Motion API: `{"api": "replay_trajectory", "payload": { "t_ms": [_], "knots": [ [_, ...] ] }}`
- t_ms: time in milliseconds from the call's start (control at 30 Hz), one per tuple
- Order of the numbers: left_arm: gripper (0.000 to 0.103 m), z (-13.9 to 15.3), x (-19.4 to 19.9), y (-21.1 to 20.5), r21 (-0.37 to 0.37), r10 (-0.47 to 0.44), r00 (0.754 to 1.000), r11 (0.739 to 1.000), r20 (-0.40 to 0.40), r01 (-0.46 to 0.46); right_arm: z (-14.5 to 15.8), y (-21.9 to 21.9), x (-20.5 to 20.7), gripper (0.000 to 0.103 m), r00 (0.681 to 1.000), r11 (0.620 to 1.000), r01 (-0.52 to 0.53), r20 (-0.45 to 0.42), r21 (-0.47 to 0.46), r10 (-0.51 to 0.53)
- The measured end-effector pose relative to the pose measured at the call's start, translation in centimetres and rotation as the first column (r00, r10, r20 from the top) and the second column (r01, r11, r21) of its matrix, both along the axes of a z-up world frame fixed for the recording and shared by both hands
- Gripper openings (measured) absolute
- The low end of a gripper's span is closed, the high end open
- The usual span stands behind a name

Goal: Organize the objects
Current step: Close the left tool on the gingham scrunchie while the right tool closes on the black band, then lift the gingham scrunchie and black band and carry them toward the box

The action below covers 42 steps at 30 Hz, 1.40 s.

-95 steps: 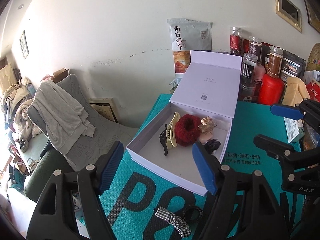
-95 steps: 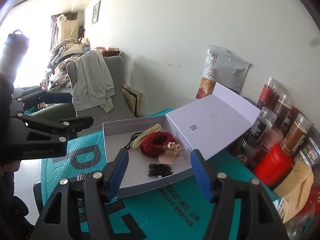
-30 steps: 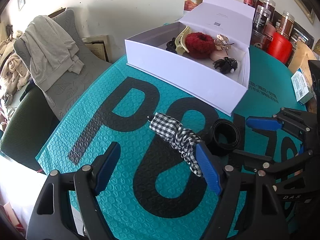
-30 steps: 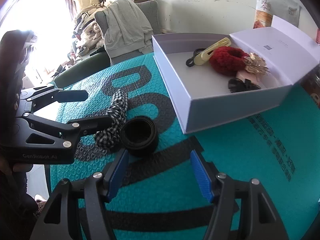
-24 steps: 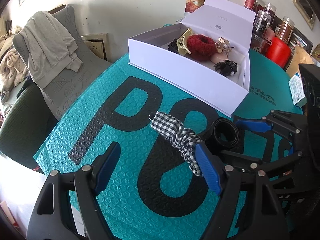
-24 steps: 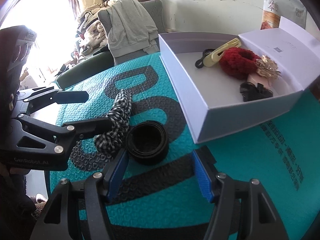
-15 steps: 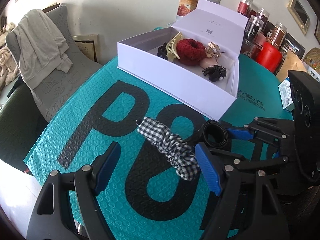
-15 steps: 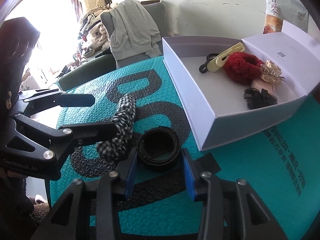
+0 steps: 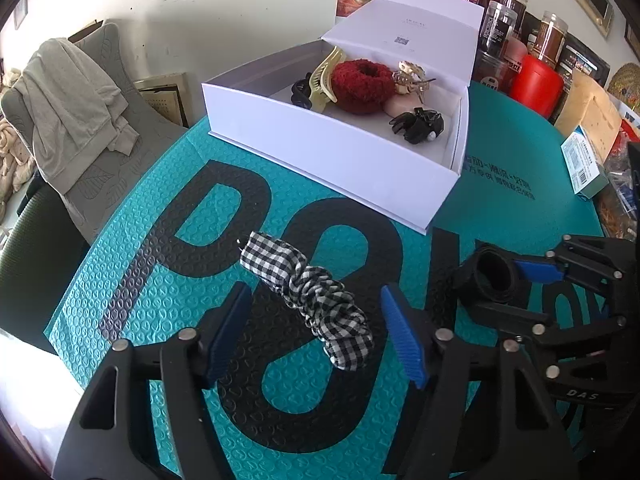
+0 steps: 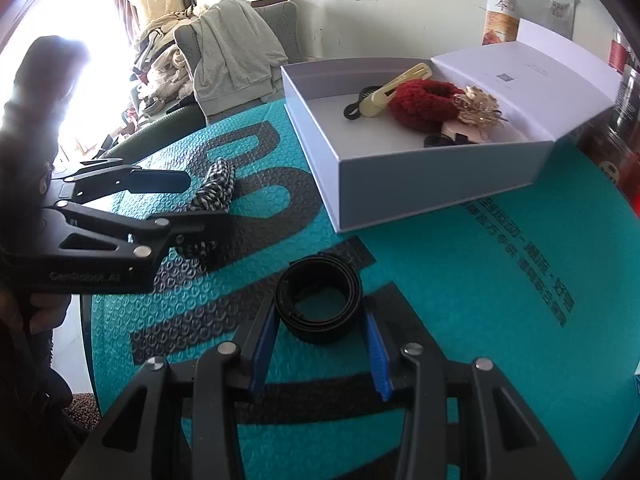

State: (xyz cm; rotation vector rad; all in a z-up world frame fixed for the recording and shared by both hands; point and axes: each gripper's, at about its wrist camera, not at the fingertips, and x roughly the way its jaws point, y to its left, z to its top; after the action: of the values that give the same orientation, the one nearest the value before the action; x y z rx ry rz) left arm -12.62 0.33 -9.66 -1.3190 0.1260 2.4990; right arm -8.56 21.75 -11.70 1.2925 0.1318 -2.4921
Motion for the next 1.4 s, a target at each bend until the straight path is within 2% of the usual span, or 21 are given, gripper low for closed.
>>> {"api": "replay_trajectory", "payload": {
  "t_ms": [233, 300, 500, 767, 1033, 1400],
  "knots": [
    [0.05, -1.0, -0.4, -0.2, 0.035, 0.031, 0.999, 0.999, 0.036, -0.032, 0.4, 1.4, 1.5, 0.041, 0.999, 0.999, 0.042, -0.009, -0.002, -0.042],
    [0.041, -1.0, -0.4, -0.1, 0.039, 0.034, 0.999, 0.999, 0.034, -0.035, 0.4, 1.9, 1.8, 0.041, 0.998, 0.998, 0.058, -0.005, 0.0, -0.058],
    [0.04, -1.0, 0.2, 1.0, 0.06, -0.003, 0.999, 0.998, 0.042, 0.001, 0.3, 3.3, 2.6, 0.041, 0.995, 0.995, 0.104, -0.004, -0.005, -0.104],
    [0.04, -0.7, 1.7, 4.6, 0.075, -0.1, 0.994, 0.992, 0.035, 0.097, 0.8, 5.0, 4.0, 0.041, 0.987, 0.988, 0.157, -0.024, 0.002, -0.157],
    [0.04, -0.4, 4.0, 7.8, 0.072, -0.195, 0.98, 0.979, 0.036, 0.192, 0.5, 6.7, 6.1, 0.041, 0.977, 0.977, 0.213, -0.021, -0.003, -0.213],
    [0.04, -0.1, 7.7, 10.0, 0.077, -0.298, 0.954, 0.952, 0.03, 0.295, -0.1, 7.6, 8.2, 0.042, 0.968, 0.968, 0.249, -0.007, -0.016, -0.249]
  ]
}}
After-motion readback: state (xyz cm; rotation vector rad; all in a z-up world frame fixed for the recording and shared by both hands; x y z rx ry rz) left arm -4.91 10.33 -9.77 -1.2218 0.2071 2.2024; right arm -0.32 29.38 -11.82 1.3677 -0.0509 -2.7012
